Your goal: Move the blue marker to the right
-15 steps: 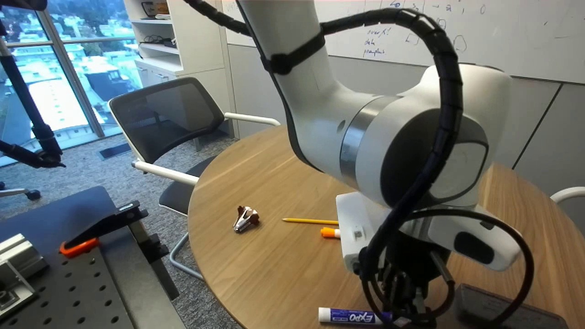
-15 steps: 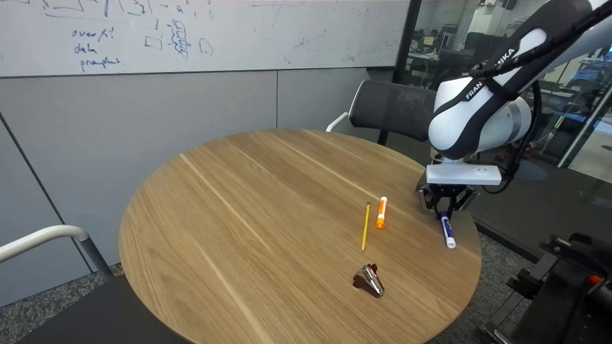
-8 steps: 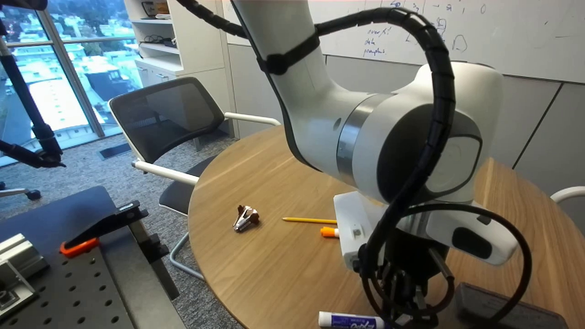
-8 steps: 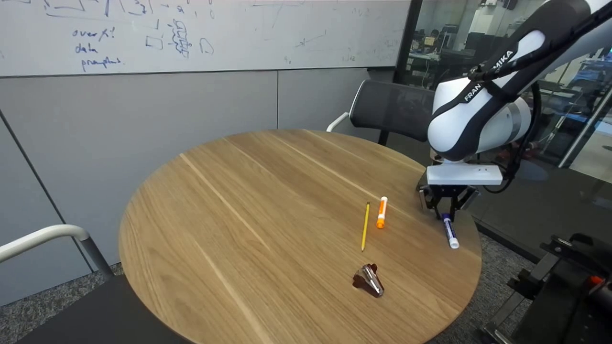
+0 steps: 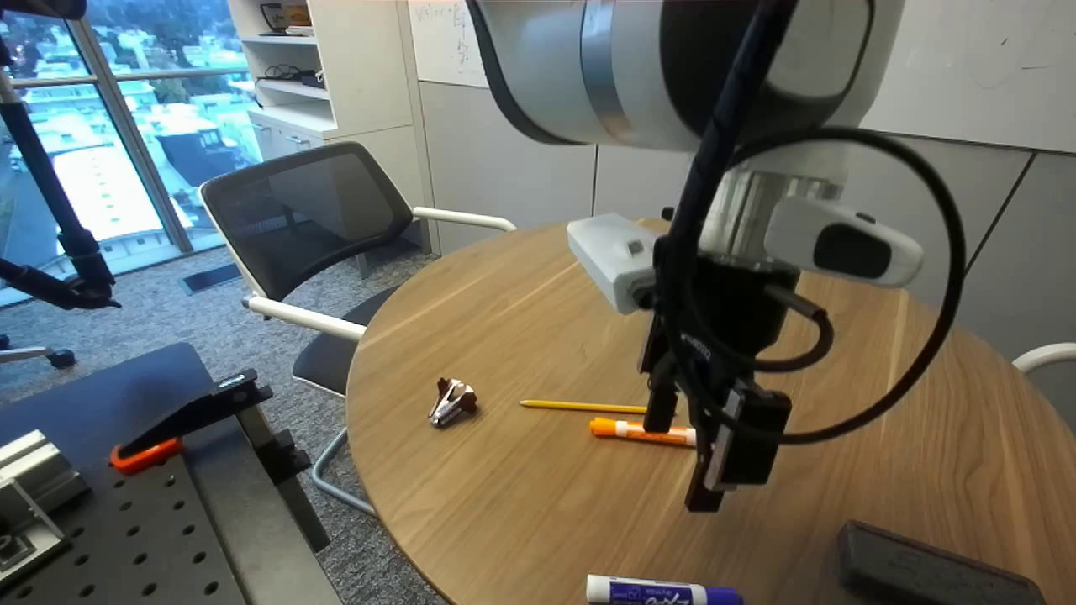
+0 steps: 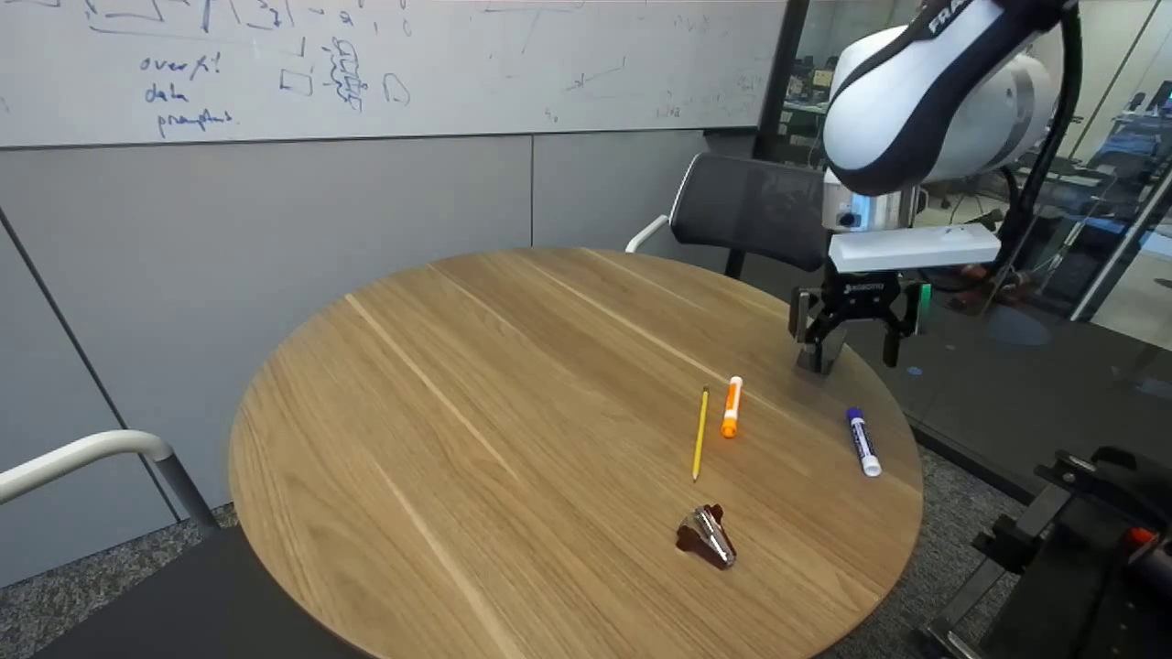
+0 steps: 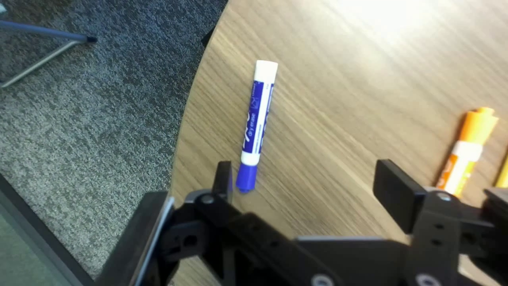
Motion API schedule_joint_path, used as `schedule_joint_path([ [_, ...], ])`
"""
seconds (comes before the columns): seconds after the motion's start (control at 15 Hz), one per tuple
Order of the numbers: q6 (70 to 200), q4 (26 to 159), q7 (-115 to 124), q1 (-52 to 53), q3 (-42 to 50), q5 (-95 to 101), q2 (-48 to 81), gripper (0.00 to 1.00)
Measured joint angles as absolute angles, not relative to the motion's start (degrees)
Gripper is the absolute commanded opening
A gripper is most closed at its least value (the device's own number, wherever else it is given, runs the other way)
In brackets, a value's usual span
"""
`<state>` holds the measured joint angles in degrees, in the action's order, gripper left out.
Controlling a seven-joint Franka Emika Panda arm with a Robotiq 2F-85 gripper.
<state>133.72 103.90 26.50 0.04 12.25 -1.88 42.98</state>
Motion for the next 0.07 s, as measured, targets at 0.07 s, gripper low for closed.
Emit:
schedule_joint_path([
  [0.07, 133.8, 104.0, 26.6, 0.1, 12.3, -1.9, 42.5, 1.0],
])
